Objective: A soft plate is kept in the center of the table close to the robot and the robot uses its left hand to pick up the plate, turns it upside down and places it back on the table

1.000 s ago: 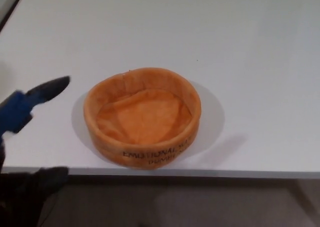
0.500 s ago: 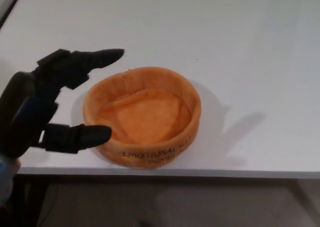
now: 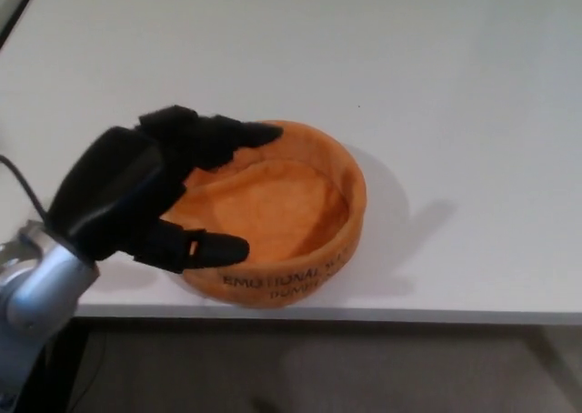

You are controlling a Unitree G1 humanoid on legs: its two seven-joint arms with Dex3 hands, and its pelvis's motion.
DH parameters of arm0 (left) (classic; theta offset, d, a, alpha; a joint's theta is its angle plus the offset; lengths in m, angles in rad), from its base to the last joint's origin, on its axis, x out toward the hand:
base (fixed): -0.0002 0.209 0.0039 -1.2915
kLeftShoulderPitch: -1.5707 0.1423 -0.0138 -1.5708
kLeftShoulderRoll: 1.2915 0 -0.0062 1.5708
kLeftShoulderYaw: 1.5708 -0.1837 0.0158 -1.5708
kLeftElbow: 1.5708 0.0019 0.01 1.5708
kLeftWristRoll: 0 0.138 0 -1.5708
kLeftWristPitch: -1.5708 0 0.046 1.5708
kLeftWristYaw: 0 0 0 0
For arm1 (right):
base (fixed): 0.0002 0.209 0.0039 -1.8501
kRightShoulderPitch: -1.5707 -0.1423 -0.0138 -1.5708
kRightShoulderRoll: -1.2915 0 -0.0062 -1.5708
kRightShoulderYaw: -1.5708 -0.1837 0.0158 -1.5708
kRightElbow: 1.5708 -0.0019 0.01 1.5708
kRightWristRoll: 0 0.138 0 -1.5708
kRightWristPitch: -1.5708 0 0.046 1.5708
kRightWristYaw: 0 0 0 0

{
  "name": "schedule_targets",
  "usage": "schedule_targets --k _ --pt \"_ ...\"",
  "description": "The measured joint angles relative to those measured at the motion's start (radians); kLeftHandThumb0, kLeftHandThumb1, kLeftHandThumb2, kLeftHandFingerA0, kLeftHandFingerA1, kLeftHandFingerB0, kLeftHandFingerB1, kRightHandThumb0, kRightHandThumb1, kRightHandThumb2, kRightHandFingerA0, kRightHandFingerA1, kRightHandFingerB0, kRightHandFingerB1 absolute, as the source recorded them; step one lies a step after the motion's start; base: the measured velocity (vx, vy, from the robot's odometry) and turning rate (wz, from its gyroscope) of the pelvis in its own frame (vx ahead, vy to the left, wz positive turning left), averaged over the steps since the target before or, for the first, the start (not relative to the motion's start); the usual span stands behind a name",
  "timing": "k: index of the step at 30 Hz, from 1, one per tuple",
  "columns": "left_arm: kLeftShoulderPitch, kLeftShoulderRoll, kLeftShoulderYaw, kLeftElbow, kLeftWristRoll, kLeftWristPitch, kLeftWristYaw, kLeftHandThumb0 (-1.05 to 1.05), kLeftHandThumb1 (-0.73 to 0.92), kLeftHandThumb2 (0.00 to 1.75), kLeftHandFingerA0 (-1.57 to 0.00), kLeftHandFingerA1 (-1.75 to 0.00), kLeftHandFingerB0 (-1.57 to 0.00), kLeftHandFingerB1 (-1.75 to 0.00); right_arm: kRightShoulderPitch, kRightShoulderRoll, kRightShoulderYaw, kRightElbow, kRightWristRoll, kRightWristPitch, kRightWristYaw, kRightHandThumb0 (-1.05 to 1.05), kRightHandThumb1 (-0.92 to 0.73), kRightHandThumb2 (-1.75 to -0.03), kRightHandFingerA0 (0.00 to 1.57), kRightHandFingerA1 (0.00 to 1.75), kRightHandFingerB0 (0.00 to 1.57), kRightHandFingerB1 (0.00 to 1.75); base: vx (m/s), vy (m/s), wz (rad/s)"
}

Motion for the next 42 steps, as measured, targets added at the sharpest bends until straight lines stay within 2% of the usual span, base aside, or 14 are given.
schedule_targets --k 13,14,22,25,26,27,30,32,33,37,38,39,41,42 --pt "-0.023 0.017 -0.15 0.126 0.145 0.034 0.013 -0.95 0.66 0.71 -0.39 -0.4 -0.33 -0.36 -0.006 -0.002 0.0 -0.004 -0.001 -0.003 0.001 -0.65 -0.87 -0.66 0.58 0.48 0.38 0.32 0.0 0.0 0.0" --pt "-0.024 0.025 -0.162 0.13 0.157 0.034 0.013 -0.95 0.65 0.71 -0.4 -0.4 -0.34 -0.36 -0.007 -0.002 0.0 -0.004 0.0 -0.003 0.001 -0.65 -0.71 -1.05 0.51 0.61 0.31 0.49 0.0 0.0 0.0" --pt "-0.033 0.084 -0.286 0.177 0.269 0.035 0.015 -0.94 0.65 0.71 -0.39 -0.39 -0.33 -0.35 -0.007 -0.003 0.0 -0.01 0.002 -0.001 0.002 -0.64 -0.71 -1.05 0.52 0.61 0.31 0.49 0.0 0.0 0.0" --pt "-0.052 0.102 -0.331 0.203 0.308 0.035 0.018 -0.9 0.59 0.67 -0.47 -0.41 -0.42 -0.37 -0.006 -0.003 0.0 -0.01 0.002 -0.001 0.002 -0.62 -0.7 -1.05 0.5 0.61 0.3 0.49 0.0 0.0 0.0" --pt "-0.058 0.106 -0.341 0.21 0.317 0.035 0.02 -0.93 0.64 0.74 -0.38 -0.4 -0.31 -0.36 -0.005 -0.003 0.0 -0.012 0.002 -0.001 0.002 -0.62 -0.87 -0.66 0.56 0.49 0.38 0.32 0.0 0.0 0.0" --pt "-0.069 0.113 -0.361 0.224 0.335 0.035 0.021 -0.92 0.64 0.73 -0.38 -0.39 -0.3 -0.35 -0.003 -0.003 0.0 -0.013 0.002 0.0 0.003 -0.62 -0.71 -1.05 0.51 0.61 0.31 0.49 0.0 0.0 0.0" --pt "-0.087 0.123 -0.406 0.246 0.375 0.043 0.022 -0.91 0.64 0.71 -0.43 -0.39 -0.33 -0.35 -0.001 -0.003 0.002 -0.013 0.002 0.0 0.003 -0.63 -0.71 -1.05 0.52 0.61 0.31 0.49 0.0 0.0 0.0" --pt "-0.1 0.129 -0.433 0.253 0.398 0.047 0.024 -0.92 0.63 0.73 -0.42 -0.4 -0.32 -0.35 0.0 -0.002 0.004 -0.012 0.002 0.0 0.003 -0.63 -0.71 -1.04 0.51 0.61 0.31 0.49 0.0 0.0 0.0" --pt "-0.11 0.132 -0.45 0.26 0.412 0.049 0.026 -0.89 0.75 0.63 -0.45 -0.35 -0.37 -0.32 0.0 -0.002 0.004 -0.011 0.002 -0.001 0.003 -0.64 -0.87 -0.66 0.56 0.49 0.38 0.32 0.0 0.0 0.0" --pt "-0.15 0.14 -0.497 0.286 0.458 0.054 0.034 -0.9 0.77 0.64 -0.47 -0.36 -0.35 -0.32 -0.001 -0.001 0.005 -0.008 0.003 0.0 0.004 -0.65 -0.86 -0.67 0.57 0.49 0.39 0.32 0.0 0.0 0.0" --pt "-0.165 0.141 -0.51 0.293 0.471 0.055 0.035 -0.87 0.76 0.64 -0.53 -0.37 -0.38 -0.32 -0.001 -0.001 0.005 -0.008 0.004 0.0 0.004 -0.65 -0.71 -1.05 0.54 0.62 0.32 0.49 0.0 0.0 0.0" --pt "-0.174 0.141 -0.518 0.297 0.479 0.057 0.036 -0.87 0.76 0.64 -0.53 -0.37 -0.38 -0.32 -0.002 -0.001 0.005 -0.008 0.004 0.0 0.004 -0.65 -0.71 -1.05 0.54 0.62 0.32 0.49 0.0 0.0 0.0" --pt "-0.194 0.141 -0.537 0.305 0.501 0.062 0.045 -0.64 0.68 0.6 -0.79 -0.82 -0.75 -0.59 -0.002 -0.001 0.005 -0.007 0.004 0.0 0.004 -0.65 -0.7 -1.04 0.54 0.61 0.33 0.49 0.0 0.0 0.0" --pt "-0.199 0.141 -0.543 0.307 0.511 0.066 0.051 -0.51 0.53 0.97 -0.83 -0.93 -0.81 -0.78 -0.002 -0.001 0.005 -0.007 0.004 0.0 0.004 -0.65 -0.7 -1.04 0.55 0.61 0.33 0.49 0.0 0.0 0.0"
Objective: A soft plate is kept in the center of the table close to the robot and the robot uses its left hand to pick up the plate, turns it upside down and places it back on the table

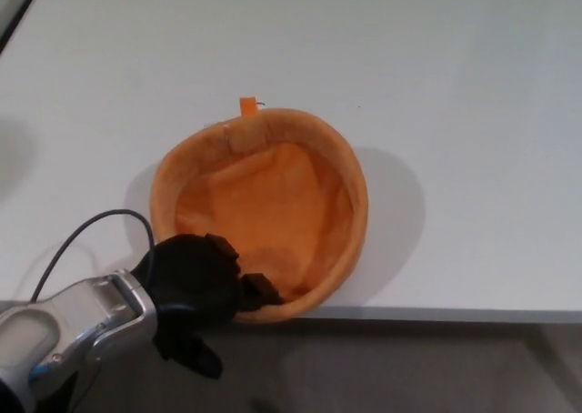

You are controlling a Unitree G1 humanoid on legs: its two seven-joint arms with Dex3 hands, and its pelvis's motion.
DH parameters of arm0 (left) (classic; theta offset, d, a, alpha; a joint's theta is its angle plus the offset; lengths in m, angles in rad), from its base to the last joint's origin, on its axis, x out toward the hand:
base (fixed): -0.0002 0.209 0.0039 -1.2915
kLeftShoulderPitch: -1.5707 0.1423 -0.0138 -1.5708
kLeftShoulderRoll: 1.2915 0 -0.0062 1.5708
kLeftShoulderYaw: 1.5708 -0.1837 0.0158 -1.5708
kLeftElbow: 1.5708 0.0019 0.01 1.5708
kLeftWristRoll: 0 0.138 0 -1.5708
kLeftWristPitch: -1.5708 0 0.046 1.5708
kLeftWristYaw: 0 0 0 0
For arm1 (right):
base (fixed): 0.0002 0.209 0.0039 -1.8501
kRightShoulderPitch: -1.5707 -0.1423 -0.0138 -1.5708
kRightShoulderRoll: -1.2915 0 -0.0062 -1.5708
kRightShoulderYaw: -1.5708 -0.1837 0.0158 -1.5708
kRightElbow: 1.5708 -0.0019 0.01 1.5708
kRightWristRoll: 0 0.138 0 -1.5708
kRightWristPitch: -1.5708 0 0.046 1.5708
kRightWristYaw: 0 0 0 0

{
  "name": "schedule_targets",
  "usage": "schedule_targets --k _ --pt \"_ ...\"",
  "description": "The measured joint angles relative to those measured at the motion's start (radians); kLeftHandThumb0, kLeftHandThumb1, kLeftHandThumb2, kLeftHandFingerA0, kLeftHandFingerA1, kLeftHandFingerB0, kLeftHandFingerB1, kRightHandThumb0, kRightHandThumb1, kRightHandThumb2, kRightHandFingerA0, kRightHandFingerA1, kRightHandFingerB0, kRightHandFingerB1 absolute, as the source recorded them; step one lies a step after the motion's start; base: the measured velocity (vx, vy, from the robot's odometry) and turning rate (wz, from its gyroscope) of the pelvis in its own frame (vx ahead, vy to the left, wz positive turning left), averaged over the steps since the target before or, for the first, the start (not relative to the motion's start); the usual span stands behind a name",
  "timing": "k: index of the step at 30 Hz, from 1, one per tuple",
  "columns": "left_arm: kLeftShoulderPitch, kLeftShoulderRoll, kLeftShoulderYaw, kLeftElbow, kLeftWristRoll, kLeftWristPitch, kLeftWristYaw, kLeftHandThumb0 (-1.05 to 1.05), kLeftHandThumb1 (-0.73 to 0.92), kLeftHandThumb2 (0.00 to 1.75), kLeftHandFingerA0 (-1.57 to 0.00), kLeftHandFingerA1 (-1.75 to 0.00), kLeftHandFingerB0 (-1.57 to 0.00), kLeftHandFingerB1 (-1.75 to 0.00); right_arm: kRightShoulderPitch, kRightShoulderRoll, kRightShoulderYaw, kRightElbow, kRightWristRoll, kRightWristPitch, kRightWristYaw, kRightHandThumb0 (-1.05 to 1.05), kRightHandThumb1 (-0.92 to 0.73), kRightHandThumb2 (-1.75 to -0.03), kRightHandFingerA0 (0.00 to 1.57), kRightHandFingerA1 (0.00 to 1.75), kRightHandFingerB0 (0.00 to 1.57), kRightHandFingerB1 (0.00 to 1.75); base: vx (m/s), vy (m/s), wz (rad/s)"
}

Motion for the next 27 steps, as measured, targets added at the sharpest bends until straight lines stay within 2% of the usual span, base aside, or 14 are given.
schedule_targets --k 1,2,3,4,5,8,10,12,17,18,22,23,27 --pt "-0.003 0.0 -0.002 0.001 0.007 0.004 0.01 -0.51 0.53 0.97 -0.83 -0.93 -0.81 -0.78 0.0 0.0 0.0 0.0 0.001 0.0 0.001 -0.65 -0.7 -1.04 0.55 0.61 0.33 0.49 0.0 0.0 0.0" --pt "-0.008 -0.001 -0.005 0.003 0.021 0.011 0.03 -0.4 0.66 0.65 -0.83 -1.62 -0.79 -1.27 -0.001 0.0 0.0 0.0 0.002 0.0 0.002 -0.65 -0.71 -1.04 0.54 0.61 0.33 0.49 0.0 0.0 0.0" --pt "-0.012 -0.002 -0.008 0.004 0.028 0.017 0.041 -0.41 0.61 0.63 -0.9 -1.53 -0.89 -1.19 -0.001 0.0 -0.001 0.0 0.002 0.0 0.002 -0.66 -0.71 -1.05 0.53 0.61 0.32 0.49 0.0 0.0 0.0" --pt "-0.022 -0.005 -0.013 0.009 0.043 0.03 0.06 -0.41 0.61 0.63 -0.9 -1.53 -0.89 -1.19 -0.001 0.0 -0.001 0.0 0.003 0.0 0.002 -0.66 -0.71 -1.05 0.53 0.61 0.32 0.49 0.0 0.0 0.0" --pt "-0.026 -0.008 -0.015 0.013 0.05 0.038 0.07 -0.38 0.57 0.59 -1.02 -1.69 -0.83 -1.54 -0.001 0.0 -0.001 0.0 0.003 0.0 0.002 -0.64 -0.71 -1.04 0.52 0.61 0.32 0.49 0.0 0.0 0.0" --pt "-0.038 -0.014 -0.025 0.035 0.085 0.07 0.134 -0.39 0.55 0.59 -1.0 -1.72 -0.82 -1.56 -0.001 0.0 -0.001 -0.002 0.004 0.002 0.002 -0.65 -0.71 -1.04 0.54 0.61 0.33 0.49 0.0 0.0 0.0" --pt "-0.042 -0.015 -0.032 0.05 0.11 0.088 0.182 -0.37 0.61 0.59 -0.98 -1.72 -0.82 -1.57 -0.005 0.0 -0.001 0.0 0.004 0.002 0.002 -0.65 -0.71 -1.04 0.54 0.61 0.33 0.49 0.0 0.0 0.0" --pt "-0.043 -0.016 -0.032 0.058 0.121 0.099 0.208 -0.39 0.64 0.64 -0.95 -1.72 -0.84 -1.51 -0.01 0.0 -0.001 0.003 0.004 0.002 0.002 -0.64 -0.7 -1.04 0.54 0.62 0.33 0.5 0.0 0.0 0.0" --pt "-0.042 -0.017 -0.032 0.065 0.143 0.119 0.24 -0.39 0.59 0.58 -0.96 -1.68 -0.81 -1.48 -0.013 -0.001 -0.001 -0.001 0.008 0.009 0.01 -0.64 -0.7 -1.04 0.54 0.62 0.34 0.5 0.0 0.0 0.0" --pt "-0.041 -0.017 -0.031 0.064 0.144 0.12 0.241 -0.39 0.4 0.85 -1.23 -1.4 -0.98 -1.22 -0.014 -0.001 -0.001 -0.001 0.008 0.01 0.011 -0.63 -0.7 -1.04 0.54 0.62 0.33 0.5 0.0 0.0 0.0" --pt "-0.029 -0.027 -0.019 0.064 0.133 0.124 0.241 -0.41 0.38 0.84 -1.21 -1.38 -0.96 -1.2 -0.013 -0.005 -0.001 -0.003 0.007 0.013 0.011 -0.62 -0.7 -1.04 0.54 0.62 0.33 0.5 0.0 0.0 0.0" --pt "-0.026 -0.029 -0.014 0.063 0.131 0.126 0.24 -0.4 0.57 0.61 -0.91 -1.71 -0.81 -1.47 -0.013 -0.005 -0.001 -0.003 0.007 0.014 0.011 -0.63 -0.7 -1.04 0.55 0.62 0.33 0.5 0.0 0.0 0.0" --pt "0.005 -0.04 0.018 0.049 0.108 0.144 0.227 -0.38 0.61 0.61 -0.91 -1.72 -0.81 -1.51 -0.011 -0.005 -0.001 -0.013 0.008 0.023 0.01 -0.63 -0.69 -1.03 0.55 0.62 0.31 0.49 0.0 0.0 0.0"
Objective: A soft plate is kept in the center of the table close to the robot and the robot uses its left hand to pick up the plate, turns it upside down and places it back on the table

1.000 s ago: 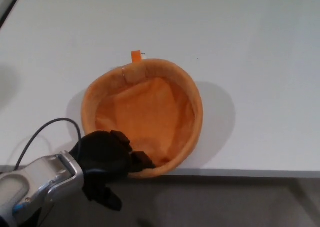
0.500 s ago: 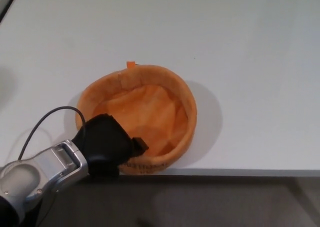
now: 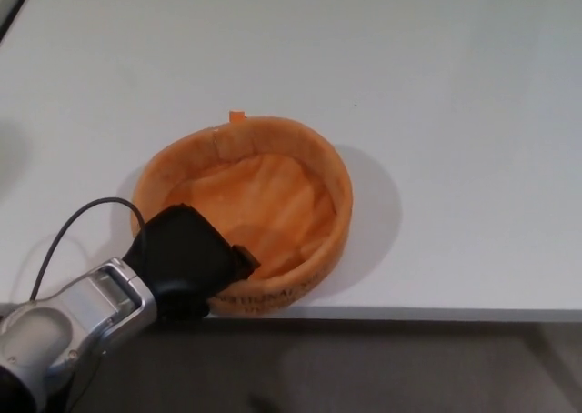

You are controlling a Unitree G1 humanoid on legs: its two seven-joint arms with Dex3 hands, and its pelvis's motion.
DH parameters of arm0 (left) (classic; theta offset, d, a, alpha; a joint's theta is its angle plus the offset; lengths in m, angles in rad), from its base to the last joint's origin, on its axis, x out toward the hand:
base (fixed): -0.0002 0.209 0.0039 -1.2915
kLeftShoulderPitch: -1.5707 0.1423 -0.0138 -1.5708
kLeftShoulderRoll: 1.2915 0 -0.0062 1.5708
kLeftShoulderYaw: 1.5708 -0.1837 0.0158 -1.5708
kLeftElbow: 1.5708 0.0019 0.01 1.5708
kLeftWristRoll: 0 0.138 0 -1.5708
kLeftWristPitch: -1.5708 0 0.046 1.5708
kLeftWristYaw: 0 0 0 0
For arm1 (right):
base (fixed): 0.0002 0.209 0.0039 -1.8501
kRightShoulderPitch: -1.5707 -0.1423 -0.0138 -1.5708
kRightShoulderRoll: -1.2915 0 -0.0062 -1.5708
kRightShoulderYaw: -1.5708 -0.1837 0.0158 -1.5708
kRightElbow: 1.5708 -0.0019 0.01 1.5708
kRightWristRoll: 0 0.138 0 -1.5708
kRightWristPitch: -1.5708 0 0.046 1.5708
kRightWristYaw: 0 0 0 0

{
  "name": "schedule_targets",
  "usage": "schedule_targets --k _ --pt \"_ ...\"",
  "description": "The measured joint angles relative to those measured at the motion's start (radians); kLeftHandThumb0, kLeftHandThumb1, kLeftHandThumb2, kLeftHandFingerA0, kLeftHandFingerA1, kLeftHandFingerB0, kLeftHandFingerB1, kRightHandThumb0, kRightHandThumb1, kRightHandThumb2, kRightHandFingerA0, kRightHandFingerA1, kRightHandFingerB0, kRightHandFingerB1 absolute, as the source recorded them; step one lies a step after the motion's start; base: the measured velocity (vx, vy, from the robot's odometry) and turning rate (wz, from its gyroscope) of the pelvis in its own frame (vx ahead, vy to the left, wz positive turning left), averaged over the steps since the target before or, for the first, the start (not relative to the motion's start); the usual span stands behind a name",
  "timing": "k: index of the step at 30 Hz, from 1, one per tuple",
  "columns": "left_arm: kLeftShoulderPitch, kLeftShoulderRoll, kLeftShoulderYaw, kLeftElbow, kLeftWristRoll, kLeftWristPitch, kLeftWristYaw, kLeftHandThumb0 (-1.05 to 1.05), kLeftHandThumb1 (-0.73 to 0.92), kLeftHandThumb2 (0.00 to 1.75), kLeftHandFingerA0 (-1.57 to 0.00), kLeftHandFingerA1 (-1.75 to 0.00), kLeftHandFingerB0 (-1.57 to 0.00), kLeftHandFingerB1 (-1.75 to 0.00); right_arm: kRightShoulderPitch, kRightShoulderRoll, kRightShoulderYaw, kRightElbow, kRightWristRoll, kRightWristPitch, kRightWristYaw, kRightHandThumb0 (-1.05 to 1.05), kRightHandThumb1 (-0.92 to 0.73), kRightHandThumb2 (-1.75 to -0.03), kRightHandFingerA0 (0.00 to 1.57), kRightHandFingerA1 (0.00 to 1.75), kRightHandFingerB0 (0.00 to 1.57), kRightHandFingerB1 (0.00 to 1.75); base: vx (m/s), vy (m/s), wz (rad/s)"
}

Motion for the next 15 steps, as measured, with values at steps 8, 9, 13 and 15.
schedule_targets --k 8,9,13,15 --pt "0.054 -0.015 0.068 -0.008 -0.078 0.004 -0.034 -0.35 0.59 0.57 -0.81 -1.75 -0.77 -1.57 0.005 0.0 -0.001 -0.005 -0.003 0.009 -0.009 -0.61 -0.85 -0.66 0.59 0.48 0.35 0.31 0.0 0.0 0.0" --pt "0.058 -0.017 0.075 -0.009 -0.085 0.004 -0.037 -0.33 0.58 0.56 -0.8 -1.75 -0.73 -1.64 0.005 0.0 -0.001 -0.005 -0.003 0.009 -0.009 -0.6 -0.85 -0.66 0.57 0.48 0.35 0.31 0.0 0.0 0.0" --pt "0.102 -0.04 0.127 -0.037 -0.152 0.004 -0.078 -0.3 0.58 0.55 -0.82 -1.75 -0.69 -1.72 0.005 0.001 0.0 -0.005 -0.003 0.009 -0.011 -0.6 -0.84 -0.66 0.57 0.47 0.35 0.32 0.0 0.0 0.0" --pt "0.125 -0.049 0.151 -0.059 -0.19 0.004 -0.109 -0.27 0.59 0.54 -0.81 -1.75 -0.68 -1.73 0.004 0.001 0.0 -0.004 -0.004 0.009 -0.012 -0.64 -0.69 -1.02 0.5 0.6 0.27 0.48 0.0 0.0 0.0"
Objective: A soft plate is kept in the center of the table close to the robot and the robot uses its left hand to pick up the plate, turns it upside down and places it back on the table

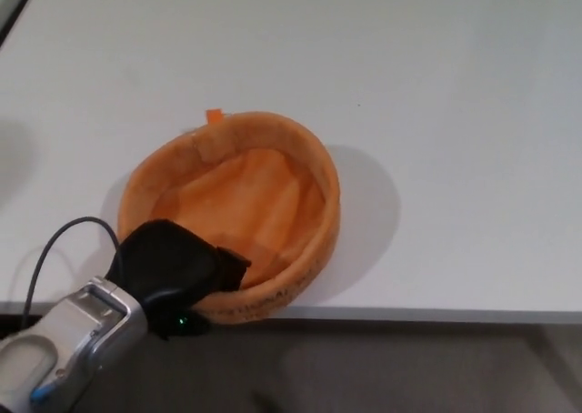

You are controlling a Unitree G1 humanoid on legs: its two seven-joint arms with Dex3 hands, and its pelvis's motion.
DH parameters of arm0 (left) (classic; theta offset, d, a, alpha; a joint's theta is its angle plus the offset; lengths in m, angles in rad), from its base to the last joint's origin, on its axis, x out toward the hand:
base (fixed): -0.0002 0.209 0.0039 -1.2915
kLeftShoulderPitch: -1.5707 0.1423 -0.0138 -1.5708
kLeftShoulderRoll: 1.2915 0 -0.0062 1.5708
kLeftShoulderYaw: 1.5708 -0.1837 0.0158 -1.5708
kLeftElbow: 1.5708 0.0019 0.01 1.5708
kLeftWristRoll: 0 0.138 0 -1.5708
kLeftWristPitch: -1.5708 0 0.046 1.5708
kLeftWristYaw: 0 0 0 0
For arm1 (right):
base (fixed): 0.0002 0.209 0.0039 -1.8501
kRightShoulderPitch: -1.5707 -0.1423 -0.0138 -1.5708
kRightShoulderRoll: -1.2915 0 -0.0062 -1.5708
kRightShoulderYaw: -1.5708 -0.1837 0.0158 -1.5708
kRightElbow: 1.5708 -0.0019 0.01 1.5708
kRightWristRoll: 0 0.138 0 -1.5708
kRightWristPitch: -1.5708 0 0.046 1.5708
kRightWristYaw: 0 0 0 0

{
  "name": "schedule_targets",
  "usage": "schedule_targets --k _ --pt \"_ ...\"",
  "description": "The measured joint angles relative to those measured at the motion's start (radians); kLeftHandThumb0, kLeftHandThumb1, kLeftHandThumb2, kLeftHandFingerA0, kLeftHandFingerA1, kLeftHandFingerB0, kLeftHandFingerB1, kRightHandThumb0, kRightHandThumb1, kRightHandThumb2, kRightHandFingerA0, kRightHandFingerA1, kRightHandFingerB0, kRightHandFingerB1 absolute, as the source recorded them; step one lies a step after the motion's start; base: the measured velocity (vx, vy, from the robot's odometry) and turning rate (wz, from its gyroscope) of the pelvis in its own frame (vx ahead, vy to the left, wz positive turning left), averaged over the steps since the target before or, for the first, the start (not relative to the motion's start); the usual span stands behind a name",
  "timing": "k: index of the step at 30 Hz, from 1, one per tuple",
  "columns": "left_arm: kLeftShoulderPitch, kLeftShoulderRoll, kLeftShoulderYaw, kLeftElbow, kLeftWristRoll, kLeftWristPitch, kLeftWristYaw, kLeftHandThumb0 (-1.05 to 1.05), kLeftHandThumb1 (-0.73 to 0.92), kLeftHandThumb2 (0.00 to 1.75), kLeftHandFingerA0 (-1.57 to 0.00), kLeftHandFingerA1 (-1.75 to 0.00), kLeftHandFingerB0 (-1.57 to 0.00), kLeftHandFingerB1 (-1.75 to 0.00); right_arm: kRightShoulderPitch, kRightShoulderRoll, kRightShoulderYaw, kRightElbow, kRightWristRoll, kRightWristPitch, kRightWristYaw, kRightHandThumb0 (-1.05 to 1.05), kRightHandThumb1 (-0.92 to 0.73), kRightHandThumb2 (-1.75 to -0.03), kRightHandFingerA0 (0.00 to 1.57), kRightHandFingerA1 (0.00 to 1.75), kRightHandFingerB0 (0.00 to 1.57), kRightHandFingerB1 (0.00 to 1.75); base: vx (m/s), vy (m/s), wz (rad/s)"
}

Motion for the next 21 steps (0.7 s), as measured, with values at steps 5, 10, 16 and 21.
schedule_targets --k 5,10,16,21 --pt "0.037 -0.024 0.029 -0.051 -0.076 0.0 -0.072 -0.23 0.58 0.55 -0.84 -1.75 -0.7 -1.75 0.0 0.001 0.0 0.004 -0.002 0.0 -0.003 -0.6 -0.84 -0.66 0.58 0.48 0.35 0.31 0.0 0.0 0.0" --pt "0.058 -0.064 0.037 -0.1 -0.158 0.0 -0.152 -0.27 0.56 0.61 -0.87 -1.75 -0.76 -1.67 0.0 0.003 0.0 0.006 -0.005 0.0 -0.007 -0.59 -0.7 -1.01 0.51 0.6 0.27 0.48 0.0 0.0 0.0" --pt "0.102 -0.134 0.031 -0.18 -0.25 0.002 -0.242 -0.24 0.55 0.65 -0.9 -1.75 -0.78 -1.66 0.003 0.007 0.0 0.008 -0.011 0.003 -0.017 -0.61 -0.7 -1.02 0.51 0.6 0.28 0.48 0.0 0.0 0.0" --pt "0.113 -0.19 0.044 -0.237 -0.329 0.023 -0.31 -0.19 0.45 0.85 -0.95 -1.75 -0.78 -1.75 0.003 0.007 0.0 0.01 -0.018 0.003 -0.024 -0.58 -0.85 -0.66 0.59 0.47 0.36 0.32 0.0 0.0 0.0"
